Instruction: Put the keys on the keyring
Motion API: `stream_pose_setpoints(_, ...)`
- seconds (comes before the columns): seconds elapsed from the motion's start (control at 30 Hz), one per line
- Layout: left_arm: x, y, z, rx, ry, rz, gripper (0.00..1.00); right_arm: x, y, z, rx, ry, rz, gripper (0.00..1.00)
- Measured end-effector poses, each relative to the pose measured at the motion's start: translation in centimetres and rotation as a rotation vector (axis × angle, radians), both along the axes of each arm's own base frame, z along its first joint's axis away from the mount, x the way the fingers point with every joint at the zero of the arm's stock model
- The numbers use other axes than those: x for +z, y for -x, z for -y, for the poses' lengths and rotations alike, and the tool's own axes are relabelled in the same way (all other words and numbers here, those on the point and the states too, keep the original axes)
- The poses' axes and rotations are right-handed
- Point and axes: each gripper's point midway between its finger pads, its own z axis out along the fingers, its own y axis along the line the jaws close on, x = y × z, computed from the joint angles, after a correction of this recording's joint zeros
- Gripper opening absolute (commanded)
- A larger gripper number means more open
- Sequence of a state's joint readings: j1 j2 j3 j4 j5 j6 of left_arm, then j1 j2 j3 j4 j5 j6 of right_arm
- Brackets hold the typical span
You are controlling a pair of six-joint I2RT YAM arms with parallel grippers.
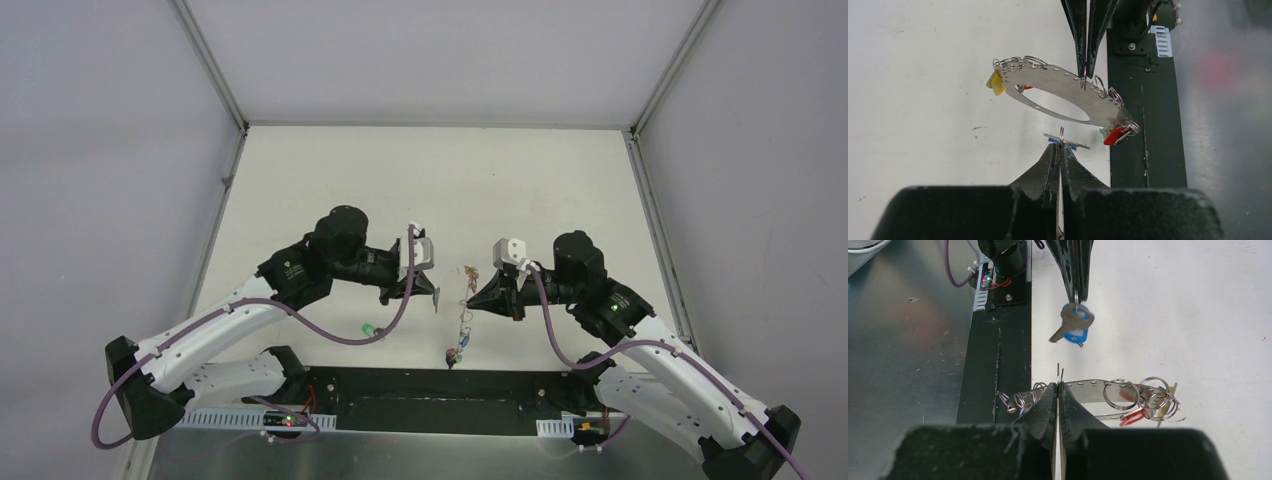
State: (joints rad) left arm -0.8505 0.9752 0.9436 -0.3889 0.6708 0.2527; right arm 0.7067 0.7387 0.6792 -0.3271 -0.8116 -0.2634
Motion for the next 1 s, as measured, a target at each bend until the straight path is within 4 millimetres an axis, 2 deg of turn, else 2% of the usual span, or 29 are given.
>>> stream_pose_setpoints(0.2,-1.4,-0.1,1.3,-0.03,-0.042,0.052,0.0,0.0,0.1,0.0,0.008,-0.003,-0.002,0.0)
stream_pose_setpoints(0.5,-0.2,0.8,3.0,-0.088,0.004,0.17,0.0,0.1,0.3,0.0,0.018,-0.006,-0.005,0.0)
stream_pose_setpoints(1.0,-0.8,0.7,4.3,-0.092,-0.013,0.237,0.0,0.2,0.7,-0.1,0.039,-0.012,-0.011,0.0)
